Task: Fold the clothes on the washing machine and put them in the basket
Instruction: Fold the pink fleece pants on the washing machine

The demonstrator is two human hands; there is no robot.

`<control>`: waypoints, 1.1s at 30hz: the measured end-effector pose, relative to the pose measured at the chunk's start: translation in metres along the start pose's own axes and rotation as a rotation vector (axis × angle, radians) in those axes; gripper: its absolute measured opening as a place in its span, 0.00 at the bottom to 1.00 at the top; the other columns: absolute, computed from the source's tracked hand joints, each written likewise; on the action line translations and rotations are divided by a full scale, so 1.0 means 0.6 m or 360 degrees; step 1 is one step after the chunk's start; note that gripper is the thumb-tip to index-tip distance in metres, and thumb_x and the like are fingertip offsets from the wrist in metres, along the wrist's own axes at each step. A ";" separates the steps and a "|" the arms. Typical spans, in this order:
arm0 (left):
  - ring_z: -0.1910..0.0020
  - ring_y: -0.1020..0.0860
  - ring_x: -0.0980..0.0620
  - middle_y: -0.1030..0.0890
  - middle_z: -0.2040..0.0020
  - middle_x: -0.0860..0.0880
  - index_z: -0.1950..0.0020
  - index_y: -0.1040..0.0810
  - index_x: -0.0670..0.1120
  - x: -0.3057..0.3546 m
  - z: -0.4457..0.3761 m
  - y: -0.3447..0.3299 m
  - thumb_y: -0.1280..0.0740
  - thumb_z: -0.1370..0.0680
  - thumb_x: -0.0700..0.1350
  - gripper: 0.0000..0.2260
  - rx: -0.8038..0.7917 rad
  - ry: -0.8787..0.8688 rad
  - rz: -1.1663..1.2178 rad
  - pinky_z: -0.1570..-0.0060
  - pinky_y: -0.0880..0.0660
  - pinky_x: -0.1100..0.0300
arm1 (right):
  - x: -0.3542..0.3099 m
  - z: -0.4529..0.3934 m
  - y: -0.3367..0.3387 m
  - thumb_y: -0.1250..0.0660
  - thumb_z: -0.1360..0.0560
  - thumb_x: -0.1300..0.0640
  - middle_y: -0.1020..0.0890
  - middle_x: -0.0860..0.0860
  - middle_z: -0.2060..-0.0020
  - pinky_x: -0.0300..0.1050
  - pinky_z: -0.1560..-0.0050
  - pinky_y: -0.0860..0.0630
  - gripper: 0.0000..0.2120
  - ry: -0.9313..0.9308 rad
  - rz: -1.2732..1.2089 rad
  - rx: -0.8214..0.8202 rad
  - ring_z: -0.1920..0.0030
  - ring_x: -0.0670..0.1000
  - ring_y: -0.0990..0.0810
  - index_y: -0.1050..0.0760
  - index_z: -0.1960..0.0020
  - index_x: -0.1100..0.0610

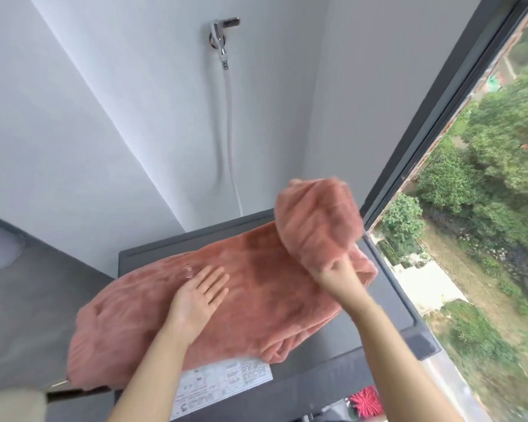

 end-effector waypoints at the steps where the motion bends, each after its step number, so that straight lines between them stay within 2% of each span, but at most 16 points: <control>1: 0.44 0.19 0.46 0.19 0.41 0.43 0.28 0.32 0.42 0.007 0.007 0.023 0.47 0.18 0.43 0.18 0.0022 0.0017 0.0086 0.46 0.21 0.50 | 0.006 0.018 -0.050 0.38 0.30 0.63 0.24 0.38 0.62 0.37 0.53 0.27 0.03 0.0143 0.0233 -0.0214 0.58 0.35 0.26 0.28 0.60 0.56; 2: 0.43 0.20 0.45 0.18 0.42 0.42 0.28 0.32 0.42 0.007 0.010 0.031 0.46 0.18 0.45 0.19 0.0035 0.0043 0.0145 0.45 0.23 0.49 | 0.019 0.037 -0.099 0.38 0.33 0.58 0.22 0.39 0.53 0.43 0.40 0.28 0.09 0.0258 0.0466 -0.0500 0.47 0.36 0.27 0.24 0.55 0.57; 3: 0.42 0.21 0.44 0.18 0.42 0.42 0.28 0.31 0.43 0.010 0.015 0.035 0.46 0.18 0.47 0.19 0.0036 0.0078 0.0188 0.45 0.25 0.48 | 0.041 0.059 -0.145 0.37 0.35 0.53 0.26 0.40 0.39 0.50 0.27 0.41 0.20 0.0340 0.0678 -0.0767 0.33 0.40 0.34 0.23 0.44 0.55; 4: 0.42 0.22 0.45 0.19 0.41 0.42 0.29 0.30 0.43 0.012 0.022 0.038 0.45 0.18 0.49 0.20 0.0044 0.0110 0.0195 0.46 0.26 0.49 | 0.059 0.075 -0.174 0.36 0.35 0.48 0.35 0.38 0.30 0.52 0.24 0.56 0.28 0.0331 0.0768 -0.0894 0.26 0.41 0.45 0.26 0.35 0.50; 6: 0.45 0.22 0.46 0.20 0.40 0.44 0.30 0.29 0.45 0.015 0.029 0.043 0.44 0.19 0.53 0.20 0.0065 0.0155 0.0179 0.47 0.27 0.52 | 0.062 0.087 -0.190 0.34 0.32 0.47 0.42 0.32 0.28 0.49 0.27 0.66 0.29 0.0206 0.0550 -0.0863 0.24 0.40 0.54 0.30 0.31 0.44; 9: 0.43 0.22 0.47 0.20 0.41 0.46 0.30 0.28 0.46 0.017 0.034 0.039 0.41 0.21 0.58 0.23 0.0047 0.0179 0.0132 0.43 0.28 0.52 | 0.051 0.092 -0.186 0.36 0.31 0.50 0.30 0.33 0.34 0.51 0.26 0.66 0.17 -0.0061 0.0180 -0.0964 0.25 0.39 0.44 0.20 0.44 0.43; 11: 0.41 0.22 0.47 0.19 0.40 0.46 0.31 0.28 0.47 0.021 0.034 0.036 0.38 0.22 0.59 0.24 0.0005 0.0185 0.0024 0.42 0.27 0.52 | 0.043 0.094 -0.182 0.37 0.32 0.53 0.23 0.35 0.39 0.48 0.26 0.63 0.16 -0.0163 0.0036 -0.1002 0.28 0.37 0.37 0.17 0.48 0.43; 15: 0.41 0.21 0.47 0.17 0.43 0.47 0.35 0.23 0.48 0.020 0.039 0.020 0.35 0.24 0.59 0.23 -0.0096 0.0202 -0.0262 0.46 0.24 0.51 | 0.024 0.117 -0.197 0.40 0.32 0.60 0.15 0.43 0.48 0.41 0.27 0.56 0.17 -0.0194 -0.0150 -0.0978 0.35 0.37 0.27 0.14 0.52 0.55; 18: 0.41 0.21 0.46 0.16 0.44 0.47 0.38 0.22 0.51 0.019 0.037 0.022 0.38 0.27 0.68 0.27 -0.0081 0.0233 -0.0278 0.46 0.24 0.48 | 0.022 0.126 -0.194 0.41 0.29 0.65 0.13 0.52 0.56 0.36 0.28 0.42 0.15 -0.0276 -0.0268 -0.0886 0.40 0.43 0.20 0.15 0.55 0.62; 20: 0.40 0.21 0.48 0.17 0.43 0.50 0.38 0.23 0.54 0.024 0.036 0.008 0.36 0.30 0.71 0.29 -0.0131 0.0242 -0.0365 0.38 0.28 0.44 | 0.018 0.119 -0.175 0.41 0.27 0.71 0.14 0.55 0.59 0.37 0.41 0.26 0.15 -0.0302 -0.0269 -0.0731 0.49 0.47 0.16 0.15 0.57 0.64; 21: 0.41 0.21 0.49 0.17 0.43 0.52 0.38 0.25 0.55 0.026 0.036 0.001 0.32 0.30 0.69 0.27 -0.0101 0.0214 -0.0467 0.37 0.29 0.43 | 0.020 0.113 -0.160 0.42 0.27 0.72 0.14 0.55 0.61 0.37 0.49 0.23 0.16 -0.0323 -0.0278 -0.0597 0.53 0.49 0.15 0.16 0.59 0.64; 23: 0.45 0.20 0.50 0.19 0.46 0.51 0.38 0.28 0.53 0.030 0.032 0.003 0.26 0.29 0.54 0.23 0.0151 0.0051 -0.0693 0.39 0.26 0.45 | 0.032 0.106 -0.121 0.42 0.27 0.72 0.15 0.55 0.65 0.40 0.58 0.21 0.16 -0.0394 -0.0300 -0.0223 0.59 0.53 0.15 0.18 0.63 0.62; 25: 0.52 0.20 0.49 0.19 0.51 0.47 0.41 0.27 0.47 0.030 0.033 -0.003 0.28 0.30 0.40 0.19 0.0334 -0.0086 -0.0774 0.47 0.23 0.51 | 0.060 0.107 -0.067 0.41 0.28 0.70 0.17 0.51 0.68 0.40 0.63 0.24 0.15 -0.0443 -0.0100 0.0270 0.62 0.51 0.18 0.22 0.68 0.57; 28: 0.74 0.28 0.53 0.27 0.70 0.49 0.54 0.24 0.40 0.026 0.042 -0.021 0.34 0.32 0.31 0.09 0.0362 -0.0022 -0.0698 0.72 0.31 0.63 | 0.096 0.119 0.000 0.35 0.32 0.67 0.26 0.51 0.55 0.47 0.54 0.29 0.06 -0.0491 0.0323 0.0801 0.51 0.56 0.26 0.27 0.58 0.58; 30: 0.82 0.33 0.57 0.31 0.77 0.51 0.61 0.26 0.41 0.028 0.046 -0.044 0.35 0.31 0.30 0.06 0.0267 0.0046 -0.0594 0.79 0.37 0.68 | 0.127 0.122 0.028 0.31 0.33 0.65 0.31 0.57 0.45 0.53 0.43 0.32 0.17 -0.0610 0.0433 0.0959 0.42 0.60 0.31 0.30 0.46 0.61; 33: 0.81 0.32 0.59 0.30 0.77 0.54 0.60 0.25 0.44 0.053 0.063 -0.097 0.35 0.28 0.31 0.08 0.0065 0.0054 -0.0432 0.79 0.36 0.68 | 0.149 0.108 0.057 0.26 0.33 0.60 0.33 0.60 0.36 0.58 0.37 0.34 0.32 -0.0601 0.0483 0.0969 0.35 0.61 0.33 0.36 0.33 0.58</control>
Point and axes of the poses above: each hand's wrist, its own z-axis away from the middle knuckle, its own y-axis out of the back of the hand, x = y × z, the point moved 8 cm from there along -z, towards the middle knuckle
